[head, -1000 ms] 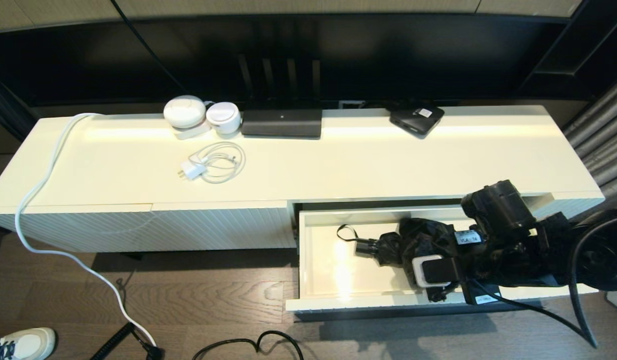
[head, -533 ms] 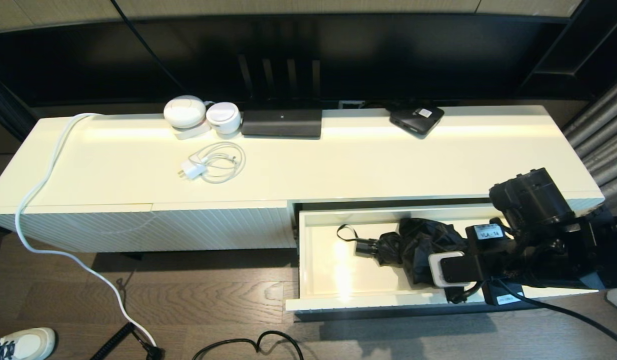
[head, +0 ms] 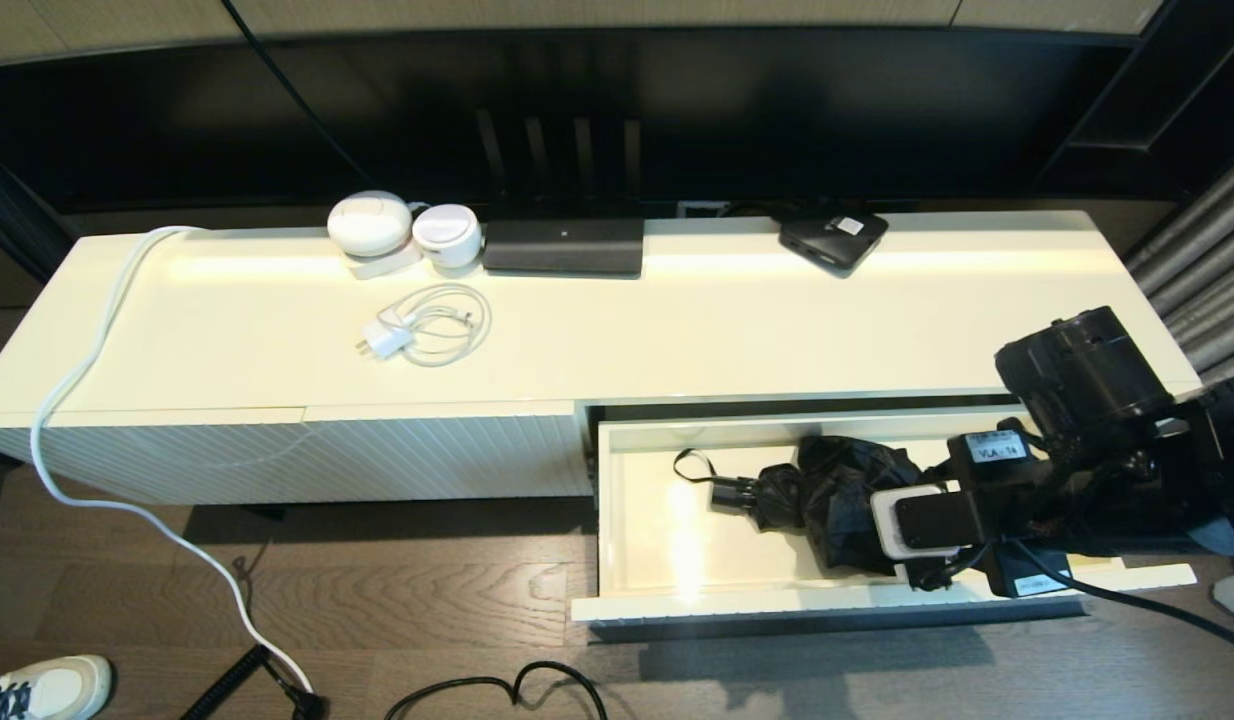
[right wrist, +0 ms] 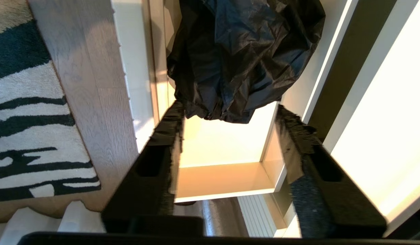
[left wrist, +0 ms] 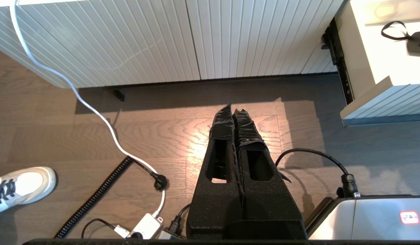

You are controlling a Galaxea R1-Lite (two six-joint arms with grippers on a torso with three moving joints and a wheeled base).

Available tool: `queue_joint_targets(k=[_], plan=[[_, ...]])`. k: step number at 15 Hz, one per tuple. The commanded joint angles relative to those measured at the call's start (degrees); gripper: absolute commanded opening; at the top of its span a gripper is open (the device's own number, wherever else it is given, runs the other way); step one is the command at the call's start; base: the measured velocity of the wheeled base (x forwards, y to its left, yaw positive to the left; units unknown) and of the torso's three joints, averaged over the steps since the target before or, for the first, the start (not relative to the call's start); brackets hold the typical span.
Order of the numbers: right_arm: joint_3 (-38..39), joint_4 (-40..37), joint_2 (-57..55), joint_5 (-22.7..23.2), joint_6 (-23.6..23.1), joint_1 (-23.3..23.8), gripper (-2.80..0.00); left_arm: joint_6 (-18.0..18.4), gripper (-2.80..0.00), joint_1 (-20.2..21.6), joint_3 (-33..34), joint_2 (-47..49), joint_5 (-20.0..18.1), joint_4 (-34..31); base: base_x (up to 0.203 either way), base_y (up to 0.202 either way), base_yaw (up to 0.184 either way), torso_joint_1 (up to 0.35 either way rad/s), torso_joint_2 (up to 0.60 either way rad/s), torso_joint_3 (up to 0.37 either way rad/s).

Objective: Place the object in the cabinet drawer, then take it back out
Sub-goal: Take the umbrella out of the drawer and put it on the table

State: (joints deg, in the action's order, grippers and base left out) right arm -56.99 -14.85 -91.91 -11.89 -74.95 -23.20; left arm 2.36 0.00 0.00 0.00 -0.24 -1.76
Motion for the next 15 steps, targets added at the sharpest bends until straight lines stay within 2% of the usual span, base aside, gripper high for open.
queue_joint_targets(k=[1, 6, 15], plan=[[-2.7, -0.9, -4.1, 0.0, -0.4, 0.0, 0.00, 0.0, -2.80, 0.0, 0.0, -0.1, 0.0, 0.0, 0.000, 0.000, 0.000, 0.000, 0.00, 0.000], [-6.6, -0.6, -12.6, 0.2, -0.3, 0.0, 0.00, 0.0, -2.80, 0.0, 0.0, -0.1, 0.0, 0.0, 0.000, 0.000, 0.000, 0.000, 0.00, 0.000], [-7.6, 0.1, -16.6, 0.6, -0.3, 2.0, 0.00, 0.0, -2.80, 0.0, 0.0, -0.1, 0.0, 0.0, 0.000, 0.000, 0.000, 0.000, 0.00, 0.000]])
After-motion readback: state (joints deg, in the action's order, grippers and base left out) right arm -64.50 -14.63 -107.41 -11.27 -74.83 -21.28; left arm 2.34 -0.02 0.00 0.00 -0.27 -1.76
